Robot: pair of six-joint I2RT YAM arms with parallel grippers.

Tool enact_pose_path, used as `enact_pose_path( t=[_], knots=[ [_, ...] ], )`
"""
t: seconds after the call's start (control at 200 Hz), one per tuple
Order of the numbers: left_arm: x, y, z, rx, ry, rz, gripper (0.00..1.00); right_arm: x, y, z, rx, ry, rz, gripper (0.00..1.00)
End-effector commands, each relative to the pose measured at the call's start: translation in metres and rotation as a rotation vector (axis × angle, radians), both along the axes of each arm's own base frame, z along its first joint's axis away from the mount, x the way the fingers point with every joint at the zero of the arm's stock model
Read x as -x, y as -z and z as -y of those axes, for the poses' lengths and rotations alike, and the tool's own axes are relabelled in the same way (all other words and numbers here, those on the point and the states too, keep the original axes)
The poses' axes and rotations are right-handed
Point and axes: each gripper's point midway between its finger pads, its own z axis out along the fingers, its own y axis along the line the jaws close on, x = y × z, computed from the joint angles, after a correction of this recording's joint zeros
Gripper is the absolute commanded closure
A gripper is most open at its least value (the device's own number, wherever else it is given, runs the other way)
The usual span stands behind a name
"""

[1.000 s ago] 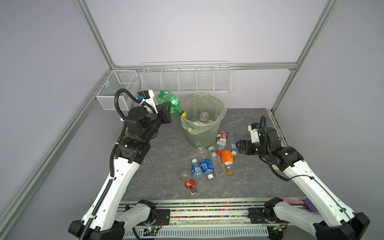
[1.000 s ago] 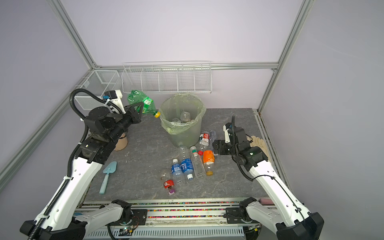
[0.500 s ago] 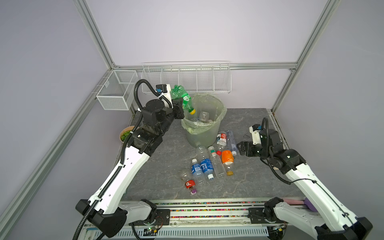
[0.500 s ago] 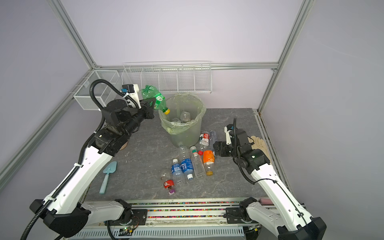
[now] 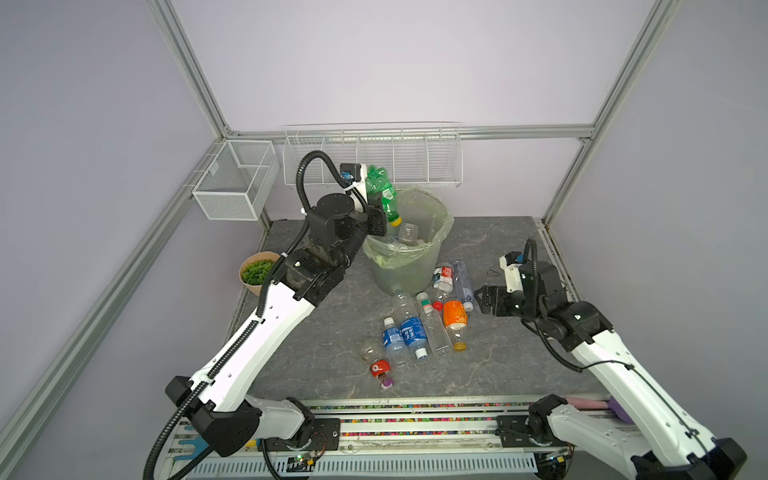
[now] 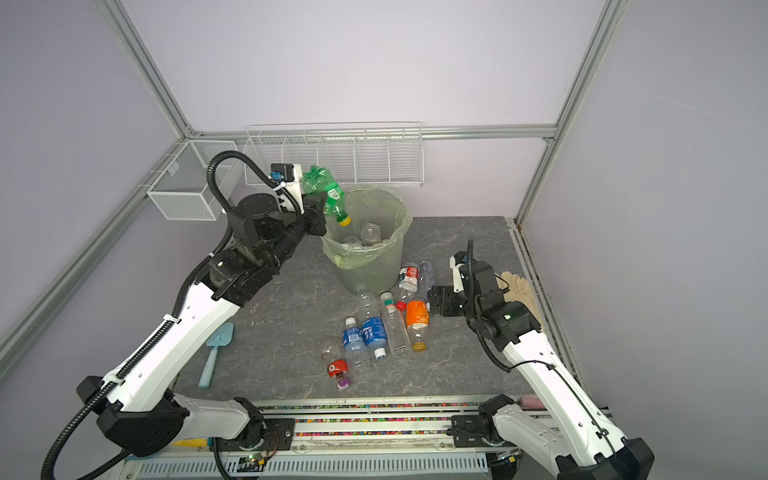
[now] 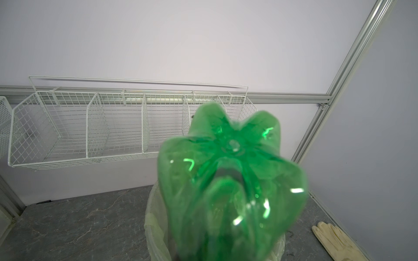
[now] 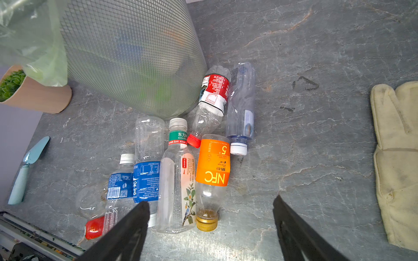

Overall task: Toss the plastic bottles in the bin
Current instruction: 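Lift the green bottle with the left gripper and carry it over the bin, then open the left gripper to drop the green bottle into the bin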

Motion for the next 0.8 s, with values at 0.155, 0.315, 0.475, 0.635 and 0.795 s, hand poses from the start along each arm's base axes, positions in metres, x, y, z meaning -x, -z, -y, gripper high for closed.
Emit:
enact_pose_path(
  t=[0.155,0.315,0.475,0.635,0.795],
  knots=[
    [-0.013,-0.006,0.020,-0.050,0.015,0.028,0.91,0.006,0.006,0.006,0.004,0.016,-0.019,0.12],
    [-0.031,0.016,0.039,-0.101,0.032,-0.020,0.91,0.008,0.006,0.008,0.008,0.018,-0.017,0.12],
    [-0.072,0.066,0.047,-0.245,-0.041,-0.139,0.93,0.009,0.004,0.008,0.006,0.018,-0.013,0.12],
    [-0.096,0.100,0.047,-0.336,-0.042,-0.326,0.01,0.012,0.000,0.010,0.013,0.015,-0.008,0.12],
    [-0.076,0.062,0.052,-0.332,-0.040,-0.220,0.01,0.014,0.004,0.015,0.024,0.027,-0.006,0.12]
  ],
)
